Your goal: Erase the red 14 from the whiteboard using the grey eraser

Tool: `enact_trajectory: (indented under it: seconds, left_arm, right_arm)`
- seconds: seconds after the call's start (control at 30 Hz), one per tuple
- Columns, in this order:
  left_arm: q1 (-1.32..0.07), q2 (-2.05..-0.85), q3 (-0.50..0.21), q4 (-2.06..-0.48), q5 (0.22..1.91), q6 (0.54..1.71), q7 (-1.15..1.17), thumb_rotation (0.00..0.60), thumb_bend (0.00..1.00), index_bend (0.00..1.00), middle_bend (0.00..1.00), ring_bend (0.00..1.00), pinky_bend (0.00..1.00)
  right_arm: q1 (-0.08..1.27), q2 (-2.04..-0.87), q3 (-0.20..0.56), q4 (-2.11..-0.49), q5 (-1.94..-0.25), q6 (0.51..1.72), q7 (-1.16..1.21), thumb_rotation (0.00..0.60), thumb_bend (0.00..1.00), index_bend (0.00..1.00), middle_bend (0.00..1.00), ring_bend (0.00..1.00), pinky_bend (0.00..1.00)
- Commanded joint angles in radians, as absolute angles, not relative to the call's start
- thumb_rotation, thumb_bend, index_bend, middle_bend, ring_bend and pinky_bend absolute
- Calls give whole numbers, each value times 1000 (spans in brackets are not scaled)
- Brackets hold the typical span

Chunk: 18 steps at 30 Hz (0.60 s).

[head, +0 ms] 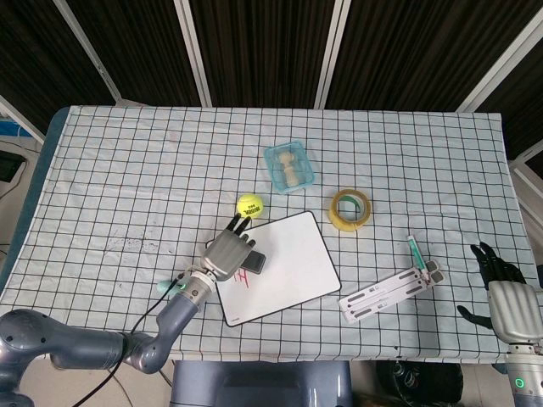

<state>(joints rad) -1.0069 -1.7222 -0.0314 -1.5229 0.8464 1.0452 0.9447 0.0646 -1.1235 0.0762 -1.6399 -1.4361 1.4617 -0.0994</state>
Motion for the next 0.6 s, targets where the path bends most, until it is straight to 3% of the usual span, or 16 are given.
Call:
enact_trajectory:
  seconds: [0.03, 0.6]
  left_arm:
    - [-1003, -1718, -20, -1541, 850, 1045, 952, 600, 310, 421, 473, 7, 62]
    - [-972, -1693, 56, -1675, 909, 1086, 1032, 600, 310, 423, 478, 7, 61]
  right_arm:
    - [65, -1124, 76, -1638, -1438, 1463, -102, 600, 56, 46, 68, 186, 214]
    - [66, -1125, 77, -1638, -1439, 1463, -102, 600, 57, 46, 68, 186, 214]
